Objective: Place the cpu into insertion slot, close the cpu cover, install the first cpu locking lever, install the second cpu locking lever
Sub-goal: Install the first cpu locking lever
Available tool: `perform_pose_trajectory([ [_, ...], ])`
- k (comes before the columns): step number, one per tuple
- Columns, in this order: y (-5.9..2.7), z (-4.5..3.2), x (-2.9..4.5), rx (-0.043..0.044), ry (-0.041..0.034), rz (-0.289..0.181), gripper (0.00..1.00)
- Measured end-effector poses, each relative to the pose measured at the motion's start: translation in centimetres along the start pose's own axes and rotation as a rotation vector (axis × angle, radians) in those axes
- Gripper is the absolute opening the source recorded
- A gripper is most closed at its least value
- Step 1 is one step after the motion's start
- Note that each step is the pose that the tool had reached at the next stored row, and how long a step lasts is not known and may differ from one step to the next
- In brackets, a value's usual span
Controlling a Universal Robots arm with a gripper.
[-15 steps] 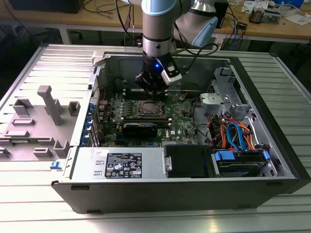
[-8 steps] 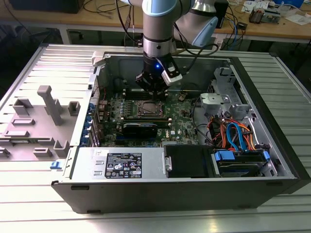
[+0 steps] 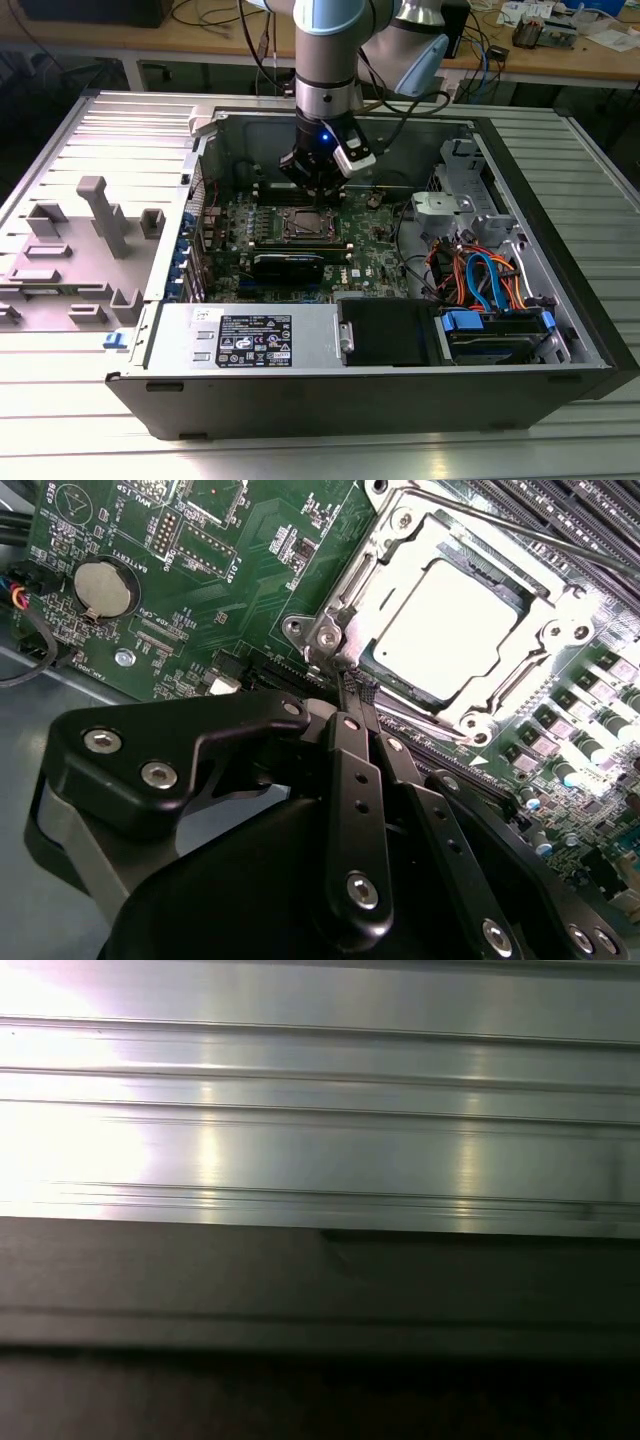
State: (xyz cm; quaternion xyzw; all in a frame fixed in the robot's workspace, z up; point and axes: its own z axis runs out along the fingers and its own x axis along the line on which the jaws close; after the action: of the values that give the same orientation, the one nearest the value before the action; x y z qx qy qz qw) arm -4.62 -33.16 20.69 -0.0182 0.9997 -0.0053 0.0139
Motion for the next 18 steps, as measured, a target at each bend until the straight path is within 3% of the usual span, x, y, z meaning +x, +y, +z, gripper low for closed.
perform_pose_trajectory([
  [18, -0.23, 0.14, -0.22, 0.0001, 0.0000, 0.000, 0.11],
])
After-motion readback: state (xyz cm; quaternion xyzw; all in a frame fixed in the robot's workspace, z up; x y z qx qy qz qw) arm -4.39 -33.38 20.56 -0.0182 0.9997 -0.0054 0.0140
